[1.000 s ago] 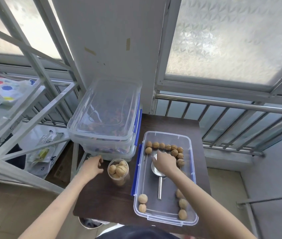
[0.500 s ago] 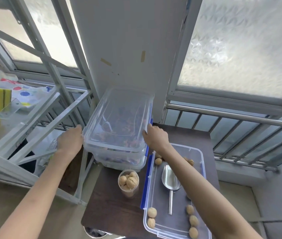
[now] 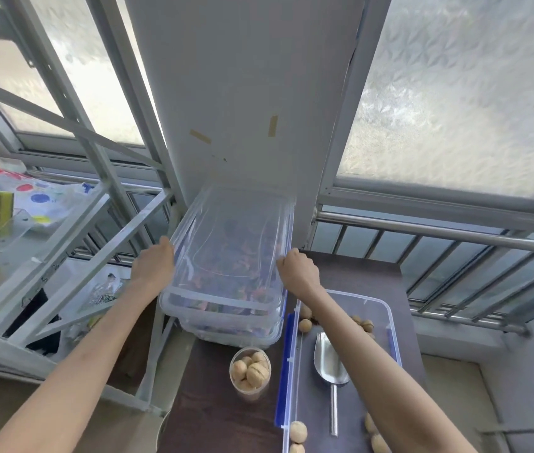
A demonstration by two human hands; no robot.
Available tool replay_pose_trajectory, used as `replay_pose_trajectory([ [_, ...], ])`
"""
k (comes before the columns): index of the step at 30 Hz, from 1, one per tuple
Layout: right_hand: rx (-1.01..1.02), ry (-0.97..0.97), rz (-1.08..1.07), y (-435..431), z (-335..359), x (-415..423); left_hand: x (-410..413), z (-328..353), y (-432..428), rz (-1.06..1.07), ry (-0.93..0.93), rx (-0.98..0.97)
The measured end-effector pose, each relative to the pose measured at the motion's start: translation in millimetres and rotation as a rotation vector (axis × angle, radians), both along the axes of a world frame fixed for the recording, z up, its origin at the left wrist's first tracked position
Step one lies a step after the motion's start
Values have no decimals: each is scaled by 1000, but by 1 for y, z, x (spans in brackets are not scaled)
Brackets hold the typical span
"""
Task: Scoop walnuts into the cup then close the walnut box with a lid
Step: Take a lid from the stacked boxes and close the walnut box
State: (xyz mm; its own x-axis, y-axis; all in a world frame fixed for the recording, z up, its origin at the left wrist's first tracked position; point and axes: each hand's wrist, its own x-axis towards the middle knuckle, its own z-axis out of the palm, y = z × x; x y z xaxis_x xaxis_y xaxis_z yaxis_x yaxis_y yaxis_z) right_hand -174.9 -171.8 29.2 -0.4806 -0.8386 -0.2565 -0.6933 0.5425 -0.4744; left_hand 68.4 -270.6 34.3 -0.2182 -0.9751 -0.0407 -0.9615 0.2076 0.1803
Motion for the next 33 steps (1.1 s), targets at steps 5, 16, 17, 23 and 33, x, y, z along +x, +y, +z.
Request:
replay_pose_trajectory([
  [5, -153, -122, -17, 32, 32, -28, -10, 14, 20, -45, 190, 42],
  [16, -772, -534, -154, 108, 119, -97, -168, -23, 139, -38, 976, 1009],
  [17, -739, -557, -185, 115, 112, -104, -180, -29, 156, -27, 1040, 1123],
  [23, -434, -472, -432, 172, 29, -141, -231, -52, 245, -184, 1320, 1526],
  [33, -505, -925, -764, 219, -34, -153, -236, -85, 285, -551, 1128, 1845],
])
